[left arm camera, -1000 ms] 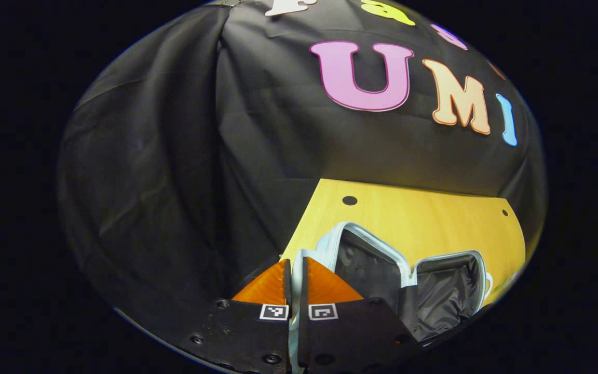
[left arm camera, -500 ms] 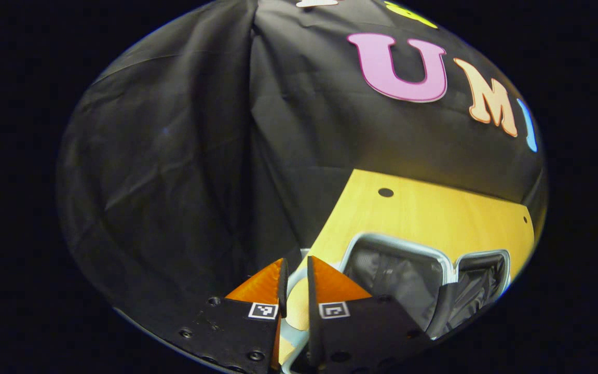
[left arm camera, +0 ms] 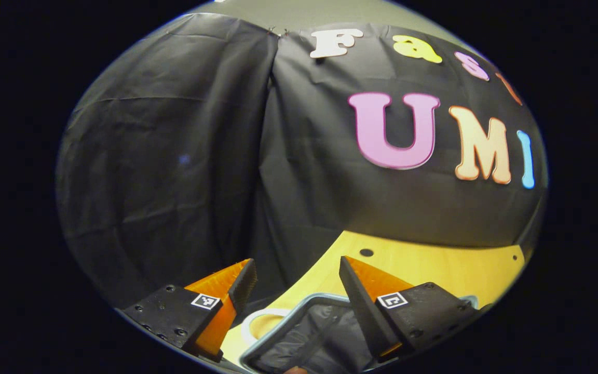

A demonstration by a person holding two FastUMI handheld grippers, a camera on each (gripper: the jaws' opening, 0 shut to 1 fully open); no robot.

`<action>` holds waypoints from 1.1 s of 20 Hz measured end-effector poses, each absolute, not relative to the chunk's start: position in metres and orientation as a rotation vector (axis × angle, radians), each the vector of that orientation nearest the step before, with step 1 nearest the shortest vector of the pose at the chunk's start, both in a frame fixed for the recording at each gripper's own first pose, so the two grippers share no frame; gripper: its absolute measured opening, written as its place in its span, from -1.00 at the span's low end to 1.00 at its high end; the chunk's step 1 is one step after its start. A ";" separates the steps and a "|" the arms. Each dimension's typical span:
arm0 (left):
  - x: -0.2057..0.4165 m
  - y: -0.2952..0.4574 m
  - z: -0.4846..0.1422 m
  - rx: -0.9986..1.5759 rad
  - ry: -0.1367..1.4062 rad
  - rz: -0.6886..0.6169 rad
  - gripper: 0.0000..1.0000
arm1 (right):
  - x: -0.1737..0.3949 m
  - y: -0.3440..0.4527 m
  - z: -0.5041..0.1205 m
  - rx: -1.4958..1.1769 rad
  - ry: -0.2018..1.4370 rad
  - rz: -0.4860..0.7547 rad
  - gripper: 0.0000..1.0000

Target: First open the suitcase, pack the skin care products into it, and then close the suitcase.

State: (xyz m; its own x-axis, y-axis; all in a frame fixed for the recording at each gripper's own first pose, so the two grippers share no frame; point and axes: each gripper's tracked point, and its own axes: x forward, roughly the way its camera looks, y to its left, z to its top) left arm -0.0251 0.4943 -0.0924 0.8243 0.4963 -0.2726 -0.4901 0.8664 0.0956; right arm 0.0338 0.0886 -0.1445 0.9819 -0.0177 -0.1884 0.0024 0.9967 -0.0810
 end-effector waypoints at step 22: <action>-0.013 0.138 -0.084 0.100 0.245 0.156 0.90 | 0.011 0.060 -0.119 0.074 0.165 0.247 0.96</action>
